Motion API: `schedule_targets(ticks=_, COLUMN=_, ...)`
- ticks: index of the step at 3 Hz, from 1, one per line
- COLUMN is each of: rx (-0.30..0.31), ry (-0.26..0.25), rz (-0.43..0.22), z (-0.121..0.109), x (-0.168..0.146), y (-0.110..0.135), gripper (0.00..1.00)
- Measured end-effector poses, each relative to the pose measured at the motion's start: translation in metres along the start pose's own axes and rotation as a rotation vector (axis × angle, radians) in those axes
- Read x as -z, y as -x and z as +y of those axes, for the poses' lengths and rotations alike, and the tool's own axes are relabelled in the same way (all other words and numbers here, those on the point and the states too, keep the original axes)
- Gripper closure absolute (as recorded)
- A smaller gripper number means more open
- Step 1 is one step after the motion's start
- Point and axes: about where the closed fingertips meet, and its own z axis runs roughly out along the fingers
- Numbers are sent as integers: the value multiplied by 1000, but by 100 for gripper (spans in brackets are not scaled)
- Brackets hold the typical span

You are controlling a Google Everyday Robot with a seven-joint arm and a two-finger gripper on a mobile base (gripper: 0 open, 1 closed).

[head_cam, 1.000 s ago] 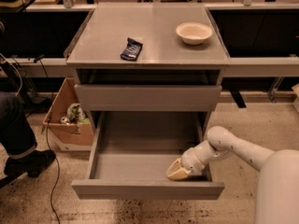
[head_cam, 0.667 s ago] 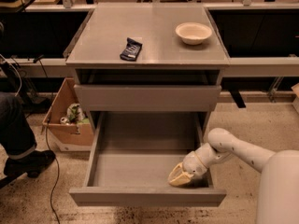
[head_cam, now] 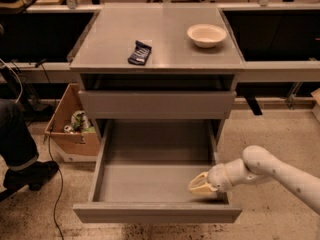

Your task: Open middle drawer

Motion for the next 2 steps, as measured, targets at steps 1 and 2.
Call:
schedule_targets(ticks=1, rx=-15, ry=-242, rz=-81, z=-29, x=56, y=0, gripper=100)
schedule_targets(ticks=2, rx=-22, ry=-434, rz=-173, z=-56, x=130, y=0, gripper=97)
